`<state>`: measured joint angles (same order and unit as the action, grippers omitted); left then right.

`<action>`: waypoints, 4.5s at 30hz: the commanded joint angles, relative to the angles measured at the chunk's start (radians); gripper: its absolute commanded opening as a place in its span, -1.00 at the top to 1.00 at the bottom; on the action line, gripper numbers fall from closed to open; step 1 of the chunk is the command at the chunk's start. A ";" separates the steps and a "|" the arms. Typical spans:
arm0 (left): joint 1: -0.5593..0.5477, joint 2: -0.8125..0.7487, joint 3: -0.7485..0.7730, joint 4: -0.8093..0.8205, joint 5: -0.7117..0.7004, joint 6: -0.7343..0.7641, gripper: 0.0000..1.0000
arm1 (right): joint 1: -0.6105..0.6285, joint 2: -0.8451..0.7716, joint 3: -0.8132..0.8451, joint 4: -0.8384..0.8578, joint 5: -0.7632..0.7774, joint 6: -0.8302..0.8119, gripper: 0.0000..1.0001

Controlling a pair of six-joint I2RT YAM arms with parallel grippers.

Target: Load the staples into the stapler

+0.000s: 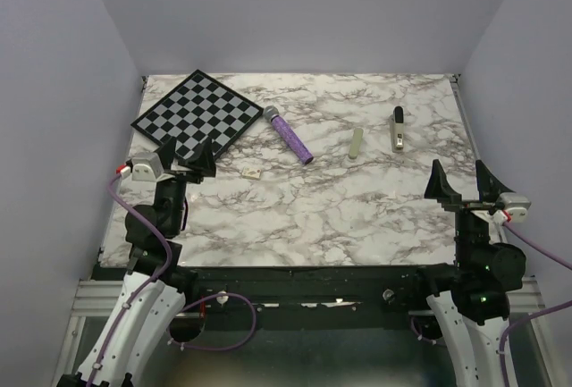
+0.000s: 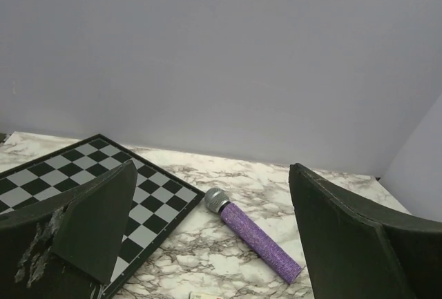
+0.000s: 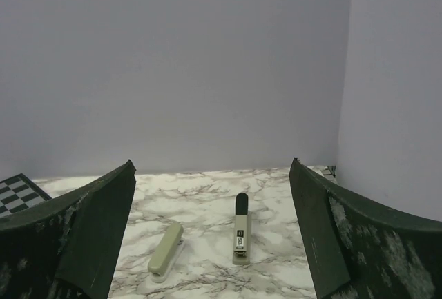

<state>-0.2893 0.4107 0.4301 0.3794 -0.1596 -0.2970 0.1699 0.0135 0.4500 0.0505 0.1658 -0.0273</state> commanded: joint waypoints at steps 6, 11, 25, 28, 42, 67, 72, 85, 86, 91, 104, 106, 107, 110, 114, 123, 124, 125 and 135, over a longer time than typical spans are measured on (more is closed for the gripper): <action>0.004 0.108 0.041 0.000 0.025 -0.065 -0.98 | -0.003 -0.118 -0.014 -0.005 0.020 -0.006 -1.00; 0.002 0.256 0.154 -0.160 0.031 -0.152 -0.97 | -0.003 -0.122 -0.020 -0.008 0.017 0.009 -1.00; 0.002 0.752 0.432 -0.579 0.196 -0.260 -0.97 | -0.001 -0.162 -0.036 -0.003 -0.006 0.024 -1.00; 0.004 0.893 0.521 -0.683 0.212 -0.264 -0.97 | 0.003 -0.168 -0.039 -0.003 -0.008 0.024 -1.00; 0.004 1.365 0.815 -0.913 0.236 -0.271 -0.69 | 0.033 -0.188 -0.042 -0.005 -0.002 0.024 -1.00; -0.008 1.567 0.921 -0.999 0.419 -0.054 -0.28 | 0.034 -0.021 0.039 -0.095 -0.130 0.184 -1.00; -0.048 1.553 0.901 -0.990 0.436 -0.060 -0.28 | 0.034 0.081 0.044 -0.098 -0.285 0.233 -1.00; -0.134 1.465 0.785 -0.889 0.480 -0.152 -0.28 | 0.033 0.541 0.047 -0.104 -0.721 0.411 -1.00; -0.145 1.459 0.774 -0.881 0.482 -0.163 -0.28 | 0.034 0.590 0.030 -0.053 -0.761 0.411 -1.00; -0.165 1.435 0.731 -0.821 0.473 -0.192 -0.28 | 0.033 0.776 -0.056 0.144 -0.851 0.500 -1.00; -0.165 1.335 0.567 -0.603 0.408 -0.364 -0.26 | 0.157 1.276 0.058 0.347 -0.779 0.627 -1.00; -0.165 1.311 0.527 -0.564 0.397 -0.384 -0.26 | 0.167 1.330 0.079 0.364 -0.782 0.647 -1.00; -0.165 1.300 0.515 -0.553 0.390 -0.401 -0.26 | 0.180 1.376 0.094 0.368 -0.785 0.652 -1.00; -0.165 1.268 0.481 -0.507 0.374 -0.419 -0.26 | 0.206 1.437 0.134 0.380 -0.782 0.665 -1.00; -0.163 1.255 0.475 -0.484 0.339 -0.415 -0.25 | 0.232 1.517 0.176 0.387 -0.753 0.676 -1.00; -0.160 1.349 0.518 -0.505 0.360 -0.352 0.10 | 0.261 1.582 0.213 0.393 -0.701 0.679 -0.98; -0.163 1.350 0.515 -0.504 0.371 -0.352 0.10 | 0.263 1.582 0.214 0.393 -0.701 0.678 -0.98; -0.166 1.349 0.510 -0.499 0.377 -0.349 0.10 | 0.267 1.586 0.214 0.388 -0.697 0.673 -0.98; -0.226 1.346 0.441 -0.416 0.456 -0.396 0.19 | 0.283 1.614 0.181 0.405 -0.687 0.684 -0.82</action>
<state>-0.4847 1.7374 0.9249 -0.0681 0.2436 -0.6693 0.4400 1.6100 0.6384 0.4145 -0.5495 0.6518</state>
